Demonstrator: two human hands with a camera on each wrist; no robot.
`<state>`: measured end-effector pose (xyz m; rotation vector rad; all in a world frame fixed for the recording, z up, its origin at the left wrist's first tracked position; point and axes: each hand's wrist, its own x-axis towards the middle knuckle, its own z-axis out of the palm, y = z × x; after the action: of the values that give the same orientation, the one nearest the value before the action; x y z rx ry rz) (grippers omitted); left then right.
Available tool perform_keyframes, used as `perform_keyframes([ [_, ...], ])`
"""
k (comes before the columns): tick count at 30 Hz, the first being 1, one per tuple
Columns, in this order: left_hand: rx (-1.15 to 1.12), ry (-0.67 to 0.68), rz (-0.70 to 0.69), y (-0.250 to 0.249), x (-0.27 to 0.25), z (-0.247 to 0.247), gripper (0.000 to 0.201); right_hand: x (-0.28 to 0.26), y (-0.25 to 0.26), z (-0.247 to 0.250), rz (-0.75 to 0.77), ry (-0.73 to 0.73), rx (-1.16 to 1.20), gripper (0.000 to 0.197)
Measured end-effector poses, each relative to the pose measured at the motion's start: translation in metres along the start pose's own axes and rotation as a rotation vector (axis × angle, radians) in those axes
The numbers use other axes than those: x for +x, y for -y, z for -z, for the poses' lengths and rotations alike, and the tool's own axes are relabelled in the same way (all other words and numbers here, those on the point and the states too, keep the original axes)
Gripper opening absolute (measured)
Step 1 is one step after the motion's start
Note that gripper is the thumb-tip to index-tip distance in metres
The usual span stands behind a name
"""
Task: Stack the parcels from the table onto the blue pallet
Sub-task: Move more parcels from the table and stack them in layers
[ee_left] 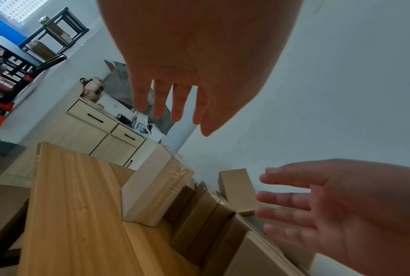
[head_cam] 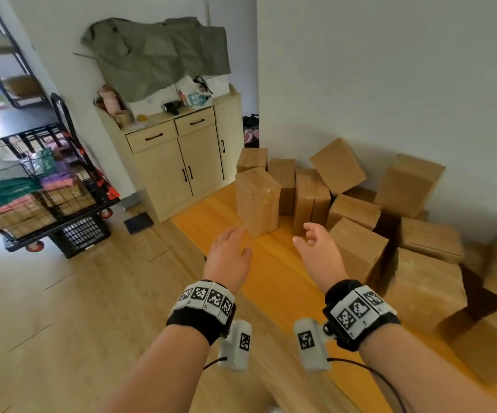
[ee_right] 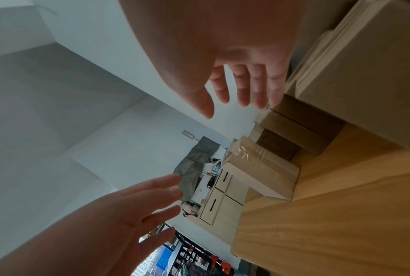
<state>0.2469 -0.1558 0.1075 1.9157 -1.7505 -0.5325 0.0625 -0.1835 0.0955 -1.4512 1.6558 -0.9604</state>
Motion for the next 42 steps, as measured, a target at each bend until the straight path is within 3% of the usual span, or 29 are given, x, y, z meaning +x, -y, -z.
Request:
perform_keyframes([
  [8,0.043,-0.003,0.076,0.019,0.103,0.003,0.052,0.116,0.018,-0.049,-0.014,0.076,0.018,0.051],
  [19,0.045,0.04,0.083,0.033,0.209,-0.003,0.053,0.19,0.014,-0.075,-0.099,0.097,0.026,0.057],
  [33,0.035,0.317,-0.006,0.072,0.345,-0.01,0.055,0.249,0.023,-0.121,-0.3,-0.023,-0.012,0.075],
  [36,0.015,0.379,-0.048,0.077,0.361,-0.007,0.052,0.254,0.025,-0.133,-0.341,-0.084,-0.025,0.074],
  [42,-0.081,0.344,-0.058,0.086,0.366,-0.008,0.05,0.248,0.035,-0.148,-0.343,-0.247,-0.019,0.055],
])
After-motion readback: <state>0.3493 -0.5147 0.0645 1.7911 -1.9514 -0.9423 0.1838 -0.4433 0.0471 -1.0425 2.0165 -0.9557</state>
